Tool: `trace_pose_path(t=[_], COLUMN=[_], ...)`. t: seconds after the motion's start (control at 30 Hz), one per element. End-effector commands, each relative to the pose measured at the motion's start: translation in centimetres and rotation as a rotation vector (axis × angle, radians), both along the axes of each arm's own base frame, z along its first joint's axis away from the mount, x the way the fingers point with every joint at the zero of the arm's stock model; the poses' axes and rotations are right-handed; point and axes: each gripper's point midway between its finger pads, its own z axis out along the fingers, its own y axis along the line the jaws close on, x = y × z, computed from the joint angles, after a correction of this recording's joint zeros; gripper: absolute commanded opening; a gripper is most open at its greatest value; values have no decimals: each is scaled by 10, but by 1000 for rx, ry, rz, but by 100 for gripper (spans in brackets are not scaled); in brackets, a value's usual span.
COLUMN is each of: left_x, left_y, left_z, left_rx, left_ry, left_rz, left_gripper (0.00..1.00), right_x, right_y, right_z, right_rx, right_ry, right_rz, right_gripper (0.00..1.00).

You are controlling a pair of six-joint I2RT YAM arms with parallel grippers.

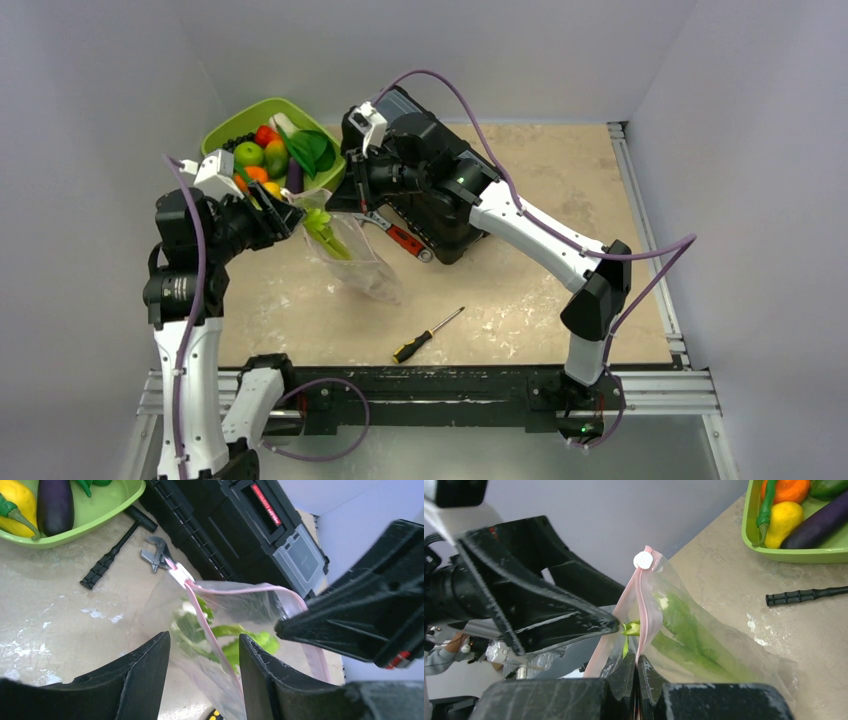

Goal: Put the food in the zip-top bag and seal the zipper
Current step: Adjust the fake vegetable in the zipper food storage bag.

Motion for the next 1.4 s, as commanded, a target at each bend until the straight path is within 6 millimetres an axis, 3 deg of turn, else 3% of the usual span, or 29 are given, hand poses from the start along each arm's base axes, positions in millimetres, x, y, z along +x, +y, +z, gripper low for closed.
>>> trace_pose_path(t=[0.0,0.1,0.2,0.43,0.5,0.73,1.0,1.13,1.37], left_x=[23,24,21,8,7,1,-6,5,24], left_y=[4,12,7,29,29,-4,8,11,13], left_z=[-5,-23,-37,-71,-65,-17,21,20,4], left_rx=[78,211,290,488,489,310,293,311,347], left_ry=[-28,39,83,255,235,76,-10,4,43], left_rz=[-18,14,-32,-35,-33,-108,-2,12,6], left_gripper=[50,43,42,41,42,56,65,59,39], right_x=[-5,-3,-2,2,2,0,-3,-5,-11], right_y=[6,7,9,12,12,12,8,7,8], right_z=[33,30,27,24,25,27,27,31,38], right_rx=[73,48,35,24,28,34,34,44,64], right_ry=[-96,-117,-126,-133,-134,-132,-151,-165,-190], right_rz=[35,14,3,-12,-12,-5,-1,10,47], right_gripper=[0,0,0,0,0,0,0,0,0])
